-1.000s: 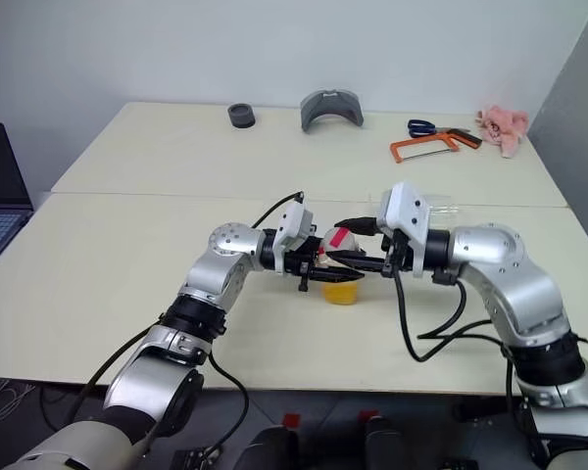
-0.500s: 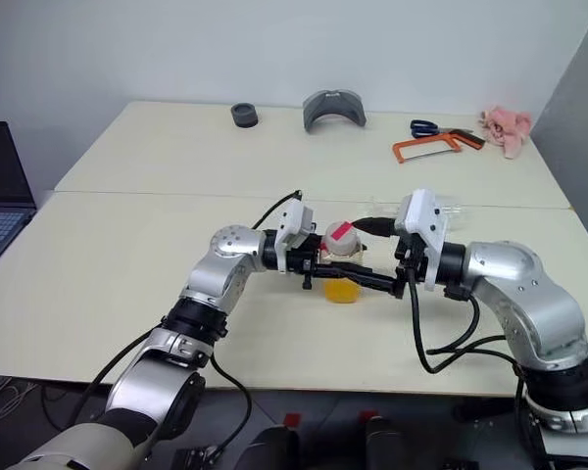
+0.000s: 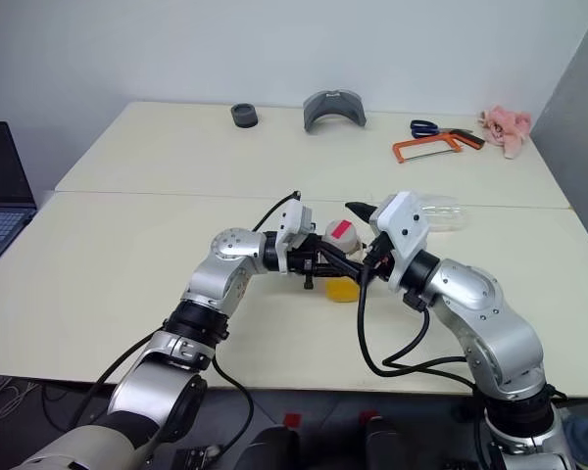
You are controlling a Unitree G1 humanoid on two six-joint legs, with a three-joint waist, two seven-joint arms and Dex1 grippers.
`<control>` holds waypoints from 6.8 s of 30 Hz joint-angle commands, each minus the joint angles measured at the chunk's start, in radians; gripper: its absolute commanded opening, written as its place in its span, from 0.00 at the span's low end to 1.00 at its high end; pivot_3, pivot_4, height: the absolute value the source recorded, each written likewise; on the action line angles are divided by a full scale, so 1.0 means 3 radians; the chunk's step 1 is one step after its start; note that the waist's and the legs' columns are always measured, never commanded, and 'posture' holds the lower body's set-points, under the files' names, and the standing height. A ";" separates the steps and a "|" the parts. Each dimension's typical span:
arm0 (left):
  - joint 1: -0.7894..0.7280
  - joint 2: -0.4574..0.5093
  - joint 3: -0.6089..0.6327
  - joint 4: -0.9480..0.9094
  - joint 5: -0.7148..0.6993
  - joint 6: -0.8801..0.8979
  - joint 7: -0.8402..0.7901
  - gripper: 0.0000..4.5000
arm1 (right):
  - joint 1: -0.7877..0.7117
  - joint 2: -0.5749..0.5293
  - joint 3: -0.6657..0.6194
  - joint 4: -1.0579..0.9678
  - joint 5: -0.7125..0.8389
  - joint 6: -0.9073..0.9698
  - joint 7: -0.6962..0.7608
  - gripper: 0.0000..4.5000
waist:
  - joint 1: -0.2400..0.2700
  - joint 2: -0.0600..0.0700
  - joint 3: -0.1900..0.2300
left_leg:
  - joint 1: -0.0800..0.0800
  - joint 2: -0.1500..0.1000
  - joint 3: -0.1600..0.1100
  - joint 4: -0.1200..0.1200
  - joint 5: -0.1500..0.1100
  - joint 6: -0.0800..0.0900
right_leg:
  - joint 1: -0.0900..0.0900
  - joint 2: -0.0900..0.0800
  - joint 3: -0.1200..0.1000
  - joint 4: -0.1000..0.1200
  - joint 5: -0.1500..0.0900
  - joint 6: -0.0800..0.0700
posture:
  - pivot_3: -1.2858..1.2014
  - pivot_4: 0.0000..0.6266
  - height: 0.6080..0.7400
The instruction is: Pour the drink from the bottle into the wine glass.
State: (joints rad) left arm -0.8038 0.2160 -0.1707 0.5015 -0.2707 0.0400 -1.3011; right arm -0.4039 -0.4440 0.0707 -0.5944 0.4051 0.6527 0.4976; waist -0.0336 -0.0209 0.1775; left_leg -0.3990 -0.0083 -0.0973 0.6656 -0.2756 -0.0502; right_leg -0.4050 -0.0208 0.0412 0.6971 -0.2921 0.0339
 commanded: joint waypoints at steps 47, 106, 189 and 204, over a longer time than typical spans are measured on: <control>-0.0028 0.0023 0.0063 -0.0101 -0.0020 -0.0114 0.0070 0.36 | 0.0417 -0.0586 -0.0567 -0.0482 0.0899 0.0338 0.0213 0.88 | -0.0001 0.0000 0.0000 | 0.0000 0.0000 0.0002 0.0000 -0.0001 0.0001 | 0.0001 0.0001 0.0001 0.0000 0.0000 0.0000 | 0.52 0.24 1.00; -0.0039 0.0004 0.0051 -0.0060 -0.0011 -0.0165 0.0072 0.36 | 0.0228 -0.0410 -0.0445 -0.0391 0.0545 0.0345 -0.0155 0.88 | -0.0002 0.0000 0.0000 | 0.0000 0.0000 0.0002 -0.0001 -0.0001 0.0001 | 0.0001 0.0001 0.0001 0.0000 0.0000 0.0000 | 0.52 0.24 1.00; 0.0069 -0.0028 0.0103 -0.0194 -0.0081 -0.0118 0.0065 0.35 | 0.0305 -0.0137 -0.0874 -0.0176 0.1028 -0.0082 -0.0198 0.38 | 0.0006 0.0000 0.0000 | -0.0001 0.0001 0.0000 0.0000 0.0000 0.0001 | 0.0001 0.0000 0.0001 0.0000 0.0000 0.0000 | 0.52 0.24 1.00; 0.0077 -0.0023 0.0175 -0.0208 -0.0109 -0.0057 0.0213 0.35 | 0.1928 0.0022 -0.1030 0.0561 0.0202 -0.0655 -0.0272 0.76 | -0.0018 0.0001 -0.0001 | 0.0010 0.0000 0.0034 -0.0004 -0.0001 0.0001 | 0.0003 0.0009 0.0012 0.0002 0.0000 0.0001 | 0.52 0.24 1.00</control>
State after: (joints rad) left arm -0.7664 0.2099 -0.1421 0.4804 -0.2792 0.0255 -1.2495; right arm 0.1754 -0.4324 -0.2383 -0.4201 0.4935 0.5058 0.4106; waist -0.0390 -0.0205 0.1772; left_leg -0.3961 -0.0083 -0.0869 0.6646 -0.2758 -0.0498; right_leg -0.4041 -0.0179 0.0448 0.6976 -0.2922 0.0341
